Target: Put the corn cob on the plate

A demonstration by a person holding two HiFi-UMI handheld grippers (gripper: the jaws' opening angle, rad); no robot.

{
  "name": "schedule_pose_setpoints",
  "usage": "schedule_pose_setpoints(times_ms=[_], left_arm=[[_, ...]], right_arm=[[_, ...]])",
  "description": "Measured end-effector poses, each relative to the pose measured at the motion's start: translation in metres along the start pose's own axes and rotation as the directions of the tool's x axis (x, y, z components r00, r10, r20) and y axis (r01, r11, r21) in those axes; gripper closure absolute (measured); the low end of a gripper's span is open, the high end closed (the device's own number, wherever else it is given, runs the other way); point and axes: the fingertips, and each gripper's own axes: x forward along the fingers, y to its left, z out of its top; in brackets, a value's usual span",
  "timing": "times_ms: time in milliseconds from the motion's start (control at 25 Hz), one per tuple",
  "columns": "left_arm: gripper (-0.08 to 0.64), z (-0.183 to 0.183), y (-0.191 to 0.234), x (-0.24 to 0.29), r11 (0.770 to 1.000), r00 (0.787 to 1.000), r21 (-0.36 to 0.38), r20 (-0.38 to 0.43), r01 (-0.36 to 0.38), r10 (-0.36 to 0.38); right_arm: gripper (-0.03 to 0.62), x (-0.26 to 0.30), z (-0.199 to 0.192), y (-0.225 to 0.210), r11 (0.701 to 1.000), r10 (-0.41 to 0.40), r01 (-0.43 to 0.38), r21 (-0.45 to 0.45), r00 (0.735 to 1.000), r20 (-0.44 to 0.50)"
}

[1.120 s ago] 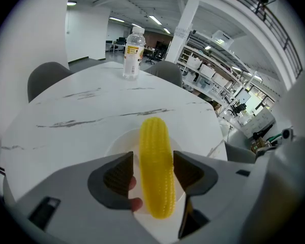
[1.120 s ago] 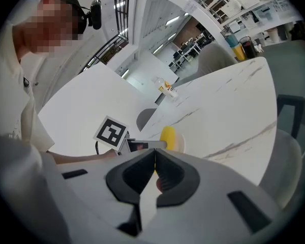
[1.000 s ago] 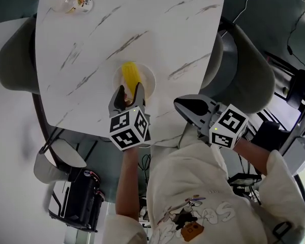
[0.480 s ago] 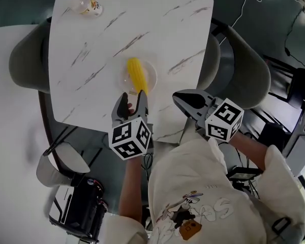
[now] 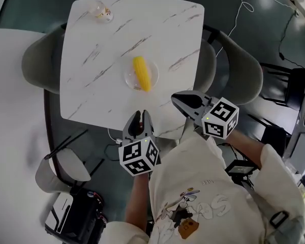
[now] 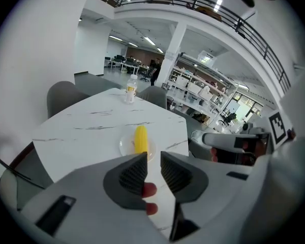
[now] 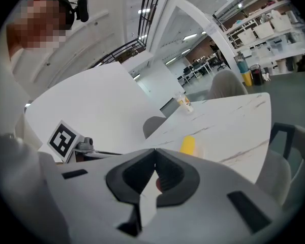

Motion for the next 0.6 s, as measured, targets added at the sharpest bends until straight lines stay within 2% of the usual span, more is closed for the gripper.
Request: schedule_pose_setpoints(times_ms=[80, 200, 600], left_arm=[[0.502, -0.004, 0.0, -0.017, 1.0, 1.0, -0.007, 0.021, -0.003, 0.004], [0.52, -0.009, -0.006, -0.039, 1.0, 0.999, 0.0, 0.047, 0.014, -0.014], [0.522, -0.008, -0.045, -0.101, 0.996, 0.987, 0.034, 0.136, 0.08, -0.084]], right_arm=[[0.586, -0.005, -0.002, 0.012, 1.0, 0.002, -0.002, -0.022, 1.0, -0.005], [0.586, -0.014, -0.007, 0.027, 0.999, -0.002, 0.001, -0.044, 1.0, -0.011], [0.586, -0.055, 0.002, 0.09, 0.993, -0.023, 0.024, -0.113, 1.0, 0.013]])
